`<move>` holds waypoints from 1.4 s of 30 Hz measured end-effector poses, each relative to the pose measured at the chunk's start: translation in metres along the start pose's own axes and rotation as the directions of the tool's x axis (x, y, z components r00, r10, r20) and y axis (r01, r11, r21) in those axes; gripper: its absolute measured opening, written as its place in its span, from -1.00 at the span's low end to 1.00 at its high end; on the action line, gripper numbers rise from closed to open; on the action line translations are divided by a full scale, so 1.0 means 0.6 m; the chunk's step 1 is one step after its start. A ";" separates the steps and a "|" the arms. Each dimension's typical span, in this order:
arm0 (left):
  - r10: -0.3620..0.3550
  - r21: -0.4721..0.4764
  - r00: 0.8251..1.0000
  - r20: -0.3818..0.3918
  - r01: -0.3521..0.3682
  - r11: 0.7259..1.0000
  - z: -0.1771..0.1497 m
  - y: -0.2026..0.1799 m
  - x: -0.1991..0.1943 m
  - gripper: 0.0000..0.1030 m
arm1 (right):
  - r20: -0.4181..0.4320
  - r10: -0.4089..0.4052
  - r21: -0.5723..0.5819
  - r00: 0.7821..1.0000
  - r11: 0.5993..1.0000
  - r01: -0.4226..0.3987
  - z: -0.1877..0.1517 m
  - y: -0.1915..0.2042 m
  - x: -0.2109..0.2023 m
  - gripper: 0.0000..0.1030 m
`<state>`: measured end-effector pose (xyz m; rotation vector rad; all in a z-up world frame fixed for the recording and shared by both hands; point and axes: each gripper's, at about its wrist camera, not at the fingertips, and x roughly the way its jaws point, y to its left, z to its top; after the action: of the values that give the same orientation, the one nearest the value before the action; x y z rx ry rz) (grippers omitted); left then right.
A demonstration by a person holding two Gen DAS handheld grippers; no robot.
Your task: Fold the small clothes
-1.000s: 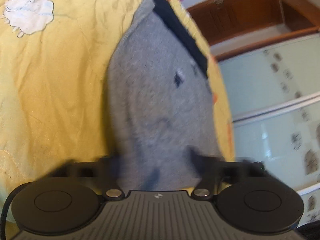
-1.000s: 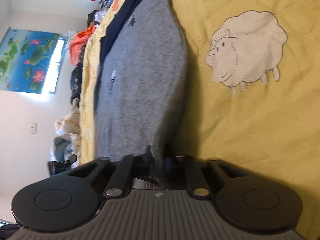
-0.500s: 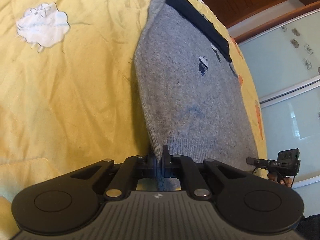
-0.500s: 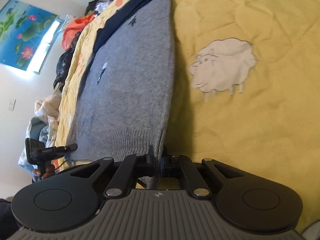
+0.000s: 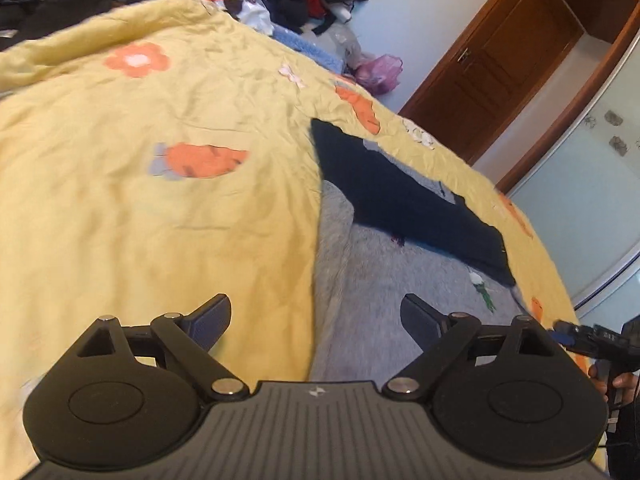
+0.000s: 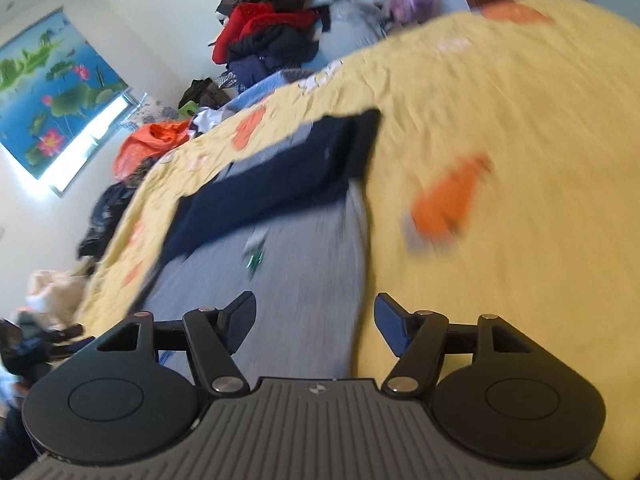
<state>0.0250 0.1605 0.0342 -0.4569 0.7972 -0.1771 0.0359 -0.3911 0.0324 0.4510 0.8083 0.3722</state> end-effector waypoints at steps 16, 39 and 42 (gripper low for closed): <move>0.125 0.125 0.992 -0.018 -0.122 0.985 0.032 -0.010 0.106 -0.90 | -0.052 -0.084 -0.068 0.995 0.994 0.080 0.038 0.000 0.104 -0.79; 0.098 0.208 0.994 -0.053 -0.085 0.975 -0.064 -0.034 0.027 -0.93 | -0.124 0.044 0.018 0.991 0.999 -0.042 -0.068 0.007 0.000 -0.77; 0.077 0.209 0.996 -0.048 -0.066 0.976 -0.066 -0.023 0.021 -0.93 | -0.125 -0.013 0.027 0.992 1.000 0.017 -0.072 -0.018 -0.006 -0.81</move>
<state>0.0052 0.1312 0.0079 -0.2267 0.8385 -0.2044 0.0021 -0.3913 0.0029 0.4505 0.9392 0.3786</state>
